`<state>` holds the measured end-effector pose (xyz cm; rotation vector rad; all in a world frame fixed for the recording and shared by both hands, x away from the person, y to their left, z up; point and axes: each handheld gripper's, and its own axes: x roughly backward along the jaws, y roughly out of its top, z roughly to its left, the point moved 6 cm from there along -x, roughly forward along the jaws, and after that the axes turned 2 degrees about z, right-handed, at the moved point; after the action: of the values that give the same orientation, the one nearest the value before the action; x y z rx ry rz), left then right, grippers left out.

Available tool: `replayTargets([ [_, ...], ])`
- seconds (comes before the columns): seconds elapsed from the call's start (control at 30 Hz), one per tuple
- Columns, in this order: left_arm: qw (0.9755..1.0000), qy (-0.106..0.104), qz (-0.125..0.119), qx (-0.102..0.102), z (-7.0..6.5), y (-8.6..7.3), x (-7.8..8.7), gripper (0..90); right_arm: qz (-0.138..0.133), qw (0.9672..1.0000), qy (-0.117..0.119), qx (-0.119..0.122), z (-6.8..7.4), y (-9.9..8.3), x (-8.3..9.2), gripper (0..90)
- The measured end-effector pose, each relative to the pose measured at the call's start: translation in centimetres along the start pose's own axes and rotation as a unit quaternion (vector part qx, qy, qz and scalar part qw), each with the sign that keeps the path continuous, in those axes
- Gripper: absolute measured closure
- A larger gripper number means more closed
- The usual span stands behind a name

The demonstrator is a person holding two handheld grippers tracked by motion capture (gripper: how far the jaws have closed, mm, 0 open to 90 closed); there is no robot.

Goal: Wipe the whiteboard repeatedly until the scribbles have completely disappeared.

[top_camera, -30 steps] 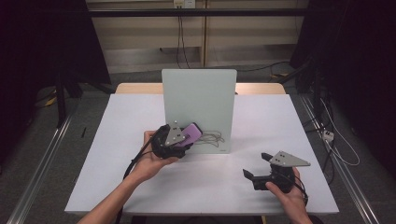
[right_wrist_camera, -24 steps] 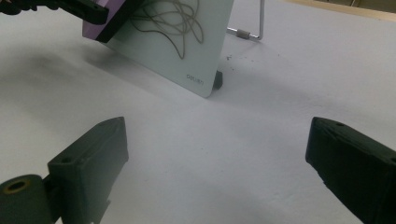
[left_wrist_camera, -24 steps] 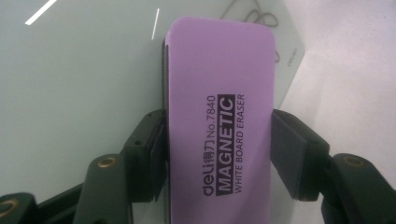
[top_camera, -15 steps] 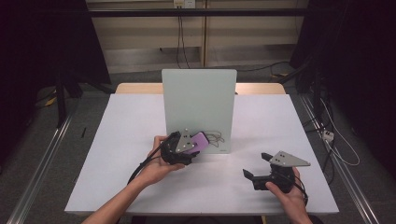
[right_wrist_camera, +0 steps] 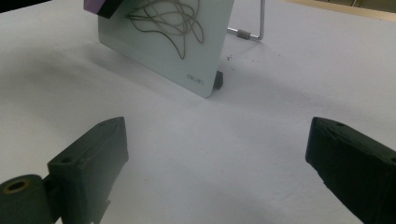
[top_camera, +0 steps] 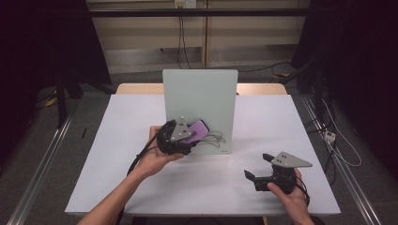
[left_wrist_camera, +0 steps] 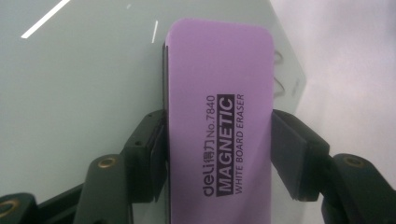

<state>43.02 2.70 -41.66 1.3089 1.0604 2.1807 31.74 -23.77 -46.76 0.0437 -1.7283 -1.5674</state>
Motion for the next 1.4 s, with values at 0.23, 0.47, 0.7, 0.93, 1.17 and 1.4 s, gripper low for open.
replayTargets([
  [0.23, 0.9997, -0.003, 0.01, -0.022, -1.0, -0.4, -0.8, 40.7, 0.001, 1.0, 0.0, 0.0, 0.0, 0.0, 0.0, 5.6],
  [0.47, 0.9985, -0.024, 0.032, -0.036, -2.7, -1.5, -2.2, 40.7, 0.001, 1.0, 0.0, 0.001, 0.1, 0.0, 0.0, 5.6],
  [0.7, 0.9968, -0.045, 0.05, -0.043, -3.7, -1.8, -3.1, 40.7, 0.0, 1.0, 0.0, 0.002, 0.0, 0.0, 0.0, 5.6],
  [0.93, 0.995, -0.066, 0.059, -0.046, -4.2, -2.0, -3.6, 40.7, 0.0, 1.0, 0.0, 0.002, 0.1, 0.0, 0.0, 5.6],
  [1.17, 0.9978, -0.04, 0.041, -0.033, -2.1, -1.2, -1.7, 40.8, -0.001, 1.0, 0.001, 0.001, 0.1, 0.0, 0.1, 5.5],
  [1.4, 0.9998, -0.009, 0.018, -0.009, 0.6, -1.2, 0.8, 40.8, -0.001, 1.0, 0.001, 0.001, 0.1, 0.0, 0.0, 5.5],
])
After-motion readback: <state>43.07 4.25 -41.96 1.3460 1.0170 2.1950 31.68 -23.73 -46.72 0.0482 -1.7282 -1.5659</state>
